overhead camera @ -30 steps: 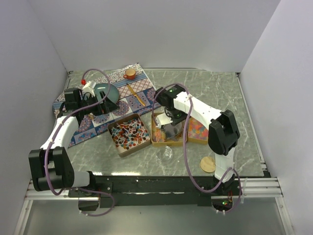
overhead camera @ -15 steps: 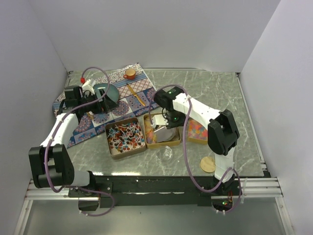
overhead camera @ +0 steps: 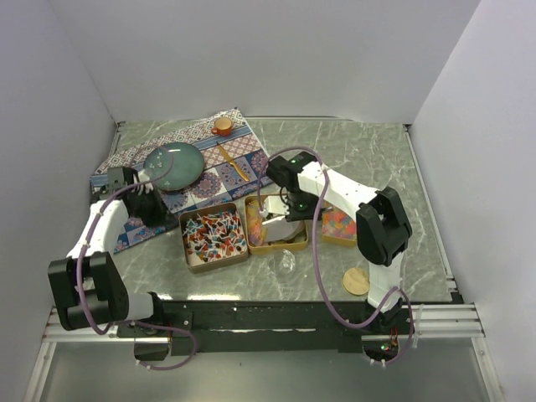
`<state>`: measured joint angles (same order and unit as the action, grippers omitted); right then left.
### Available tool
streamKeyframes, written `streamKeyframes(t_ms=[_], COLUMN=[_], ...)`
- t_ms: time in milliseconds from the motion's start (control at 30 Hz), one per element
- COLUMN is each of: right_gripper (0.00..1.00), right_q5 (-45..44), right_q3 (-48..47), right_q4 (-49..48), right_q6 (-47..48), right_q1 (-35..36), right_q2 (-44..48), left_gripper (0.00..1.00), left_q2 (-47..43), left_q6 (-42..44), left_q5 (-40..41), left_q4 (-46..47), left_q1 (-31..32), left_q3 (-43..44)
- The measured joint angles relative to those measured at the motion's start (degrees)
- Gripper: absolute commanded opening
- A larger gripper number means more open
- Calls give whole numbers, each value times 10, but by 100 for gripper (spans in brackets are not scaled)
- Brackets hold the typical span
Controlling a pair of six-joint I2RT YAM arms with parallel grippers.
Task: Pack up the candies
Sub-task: Scoop the fake candies from the storage box.
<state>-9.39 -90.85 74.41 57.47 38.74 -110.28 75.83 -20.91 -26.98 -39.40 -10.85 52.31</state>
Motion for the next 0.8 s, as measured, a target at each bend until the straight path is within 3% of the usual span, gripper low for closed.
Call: streamKeyframes(t_ms=[300, 500, 800], right_gripper=[0, 0, 0], right_q5=[-55, -103, -185], right_q3=[-34, 40, 0], right_q4=[-28, -66, -52], right_q6=[26, 77, 129], right_q1=[6, 21, 17], right_q2=[0, 6, 7], left_gripper=[1, 1, 1], left_q2=[-4, 13, 35], left_q6=[-37, -41, -55], left_q5=[9, 3, -16], left_q4=[-85, -81, -45], left_q1=[-7, 23, 38], left_q3=[-94, -83, -69])
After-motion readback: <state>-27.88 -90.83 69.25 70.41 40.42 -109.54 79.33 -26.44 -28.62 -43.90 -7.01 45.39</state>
